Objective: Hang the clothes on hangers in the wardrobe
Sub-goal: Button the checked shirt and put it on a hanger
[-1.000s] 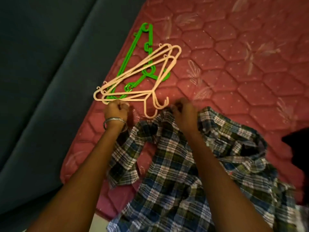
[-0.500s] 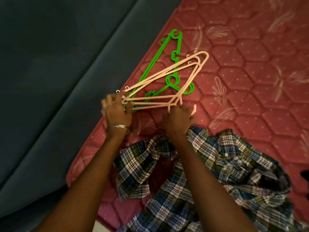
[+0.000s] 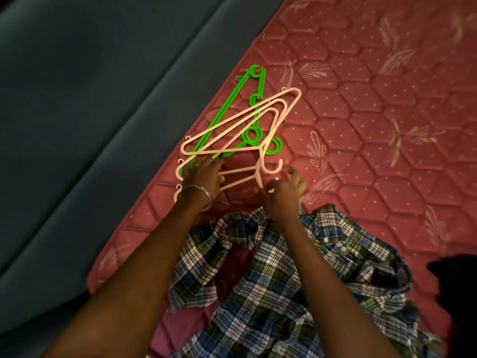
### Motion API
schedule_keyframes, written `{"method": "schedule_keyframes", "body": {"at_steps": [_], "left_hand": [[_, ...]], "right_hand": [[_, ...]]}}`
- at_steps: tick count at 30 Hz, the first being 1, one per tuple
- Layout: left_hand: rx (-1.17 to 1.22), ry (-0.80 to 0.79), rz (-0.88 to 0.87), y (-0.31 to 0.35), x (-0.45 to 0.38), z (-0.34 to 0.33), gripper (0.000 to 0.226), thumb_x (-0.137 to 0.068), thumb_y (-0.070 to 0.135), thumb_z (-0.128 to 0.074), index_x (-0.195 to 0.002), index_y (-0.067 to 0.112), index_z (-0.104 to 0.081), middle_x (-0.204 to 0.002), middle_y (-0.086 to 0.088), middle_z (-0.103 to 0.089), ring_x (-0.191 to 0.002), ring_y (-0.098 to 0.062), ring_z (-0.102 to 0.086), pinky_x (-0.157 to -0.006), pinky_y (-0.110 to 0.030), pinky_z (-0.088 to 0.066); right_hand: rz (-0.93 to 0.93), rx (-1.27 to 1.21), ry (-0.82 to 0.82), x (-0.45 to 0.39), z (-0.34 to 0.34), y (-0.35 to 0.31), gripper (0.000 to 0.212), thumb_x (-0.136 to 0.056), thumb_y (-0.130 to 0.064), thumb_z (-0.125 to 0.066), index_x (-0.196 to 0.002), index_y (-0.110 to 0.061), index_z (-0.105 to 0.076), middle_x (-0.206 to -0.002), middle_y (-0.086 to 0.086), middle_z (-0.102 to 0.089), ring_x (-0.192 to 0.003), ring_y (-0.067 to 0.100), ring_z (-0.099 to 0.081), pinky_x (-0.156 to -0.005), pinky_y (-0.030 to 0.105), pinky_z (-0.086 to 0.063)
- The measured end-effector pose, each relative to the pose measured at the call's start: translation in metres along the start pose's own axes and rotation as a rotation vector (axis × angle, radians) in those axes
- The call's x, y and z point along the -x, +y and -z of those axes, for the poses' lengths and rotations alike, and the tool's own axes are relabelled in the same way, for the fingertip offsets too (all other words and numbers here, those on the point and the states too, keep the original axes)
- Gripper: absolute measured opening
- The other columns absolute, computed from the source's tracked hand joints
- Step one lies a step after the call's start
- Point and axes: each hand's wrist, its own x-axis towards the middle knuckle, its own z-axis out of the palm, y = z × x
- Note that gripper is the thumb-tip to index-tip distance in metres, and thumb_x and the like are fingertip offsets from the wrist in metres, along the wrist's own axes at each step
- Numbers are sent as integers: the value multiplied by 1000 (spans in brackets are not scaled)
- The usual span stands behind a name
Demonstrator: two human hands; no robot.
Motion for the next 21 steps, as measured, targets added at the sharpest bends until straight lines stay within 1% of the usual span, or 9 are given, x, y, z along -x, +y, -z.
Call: {"method": "schedule_keyframes", "body": {"at_steps": [3, 5, 7, 11, 13, 15, 17, 18, 21], "left_hand": [[61, 36, 85, 1, -2, -13, 39, -91, 29, -55, -130, 26, -52, -141, -2, -43, -134, -23, -33, -107, -43, -21], [87, 84, 95, 2, 1, -12, 33, -90, 27, -56, -124, 26, -58, -135, -1, -47, -130, -24, -37, -104, -41, -21], [98, 125, 90, 2, 2, -13, 31, -90, 25, -58, -120, 27, -61, -130, -1, -49, -127, -23, -38, -103, -40, -21], [160, 177, 129, -8, 5, -16, 29, -88, 19, -59, -115, 24, -65, -127, -3, -52, -124, -28, -40, -103, -42, -25], [176, 192, 152, -11, 8, -15, 28, -87, 18, -59, -114, 22, -66, -126, -6, -53, -124, -30, -40, -102, -45, -28], [173, 198, 173, -14, 12, -11, 28, -87, 19, -59, -114, 21, -66, -125, -7, -53, -124, -32, -41, -100, -46, -30], [196, 220, 187, -14, 15, -6, 34, -86, 20, -60, -120, 20, -62, -127, -9, -51, -124, -33, -40, -100, -46, -30], [203, 230, 187, -13, 17, -2, 40, -86, 23, -62, -126, 20, -58, -131, -9, -49, -126, -32, -38, -100, -47, -29], [176, 265, 128, -1, 26, 15, 73, -81, 45, -67, -144, 25, -36, -147, -7, -35, -134, -32, -30, -102, -52, -27]], "right_hand": [[-22, 7, -53, -21, -9, 18, 32, -84, -42, -68, -104, -18, -72, -140, 17, -35, -126, 40, -33, -103, 52, -34], [-50, -83, 117, -32, -9, 19, 33, -86, -33, -66, -104, -5, -68, -123, 20, -50, -113, 39, -48, -94, 46, -40], [-64, -196, 245, -46, -8, 19, 30, -86, -23, -65, -102, 2, -60, -109, 22, -58, -104, 38, -53, -86, 41, -38], [-175, -329, 54, -69, -13, 10, 47, -76, -24, -79, -107, 4, -58, -105, 23, -64, -99, 36, -60, -80, 40, -44], [-216, -360, 37, -74, -12, 8, 35, -71, -23, -82, -90, 1, -64, -87, 15, -65, -84, 27, -62, -70, 37, -45], [-249, -528, 85, -74, -4, 6, 28, -70, -15, -82, -62, -9, -56, -63, 3, -54, -63, 16, -52, -59, 35, -43], [-231, -678, 123, -69, 13, 0, 37, -76, -7, -76, -53, -16, -49, -51, -6, -46, -47, 6, -44, -48, 25, -40], [-228, -787, 107, -65, 24, -6, 32, -81, -4, -71, -56, -15, -53, -51, -7, -50, -42, 2, -45, -44, 21, -38], [-221, -1205, 23, -48, 64, -28, 20, -88, 7, -59, -71, -5, -61, -61, 2, -59, -45, 7, -57, -41, 21, -46]]}}
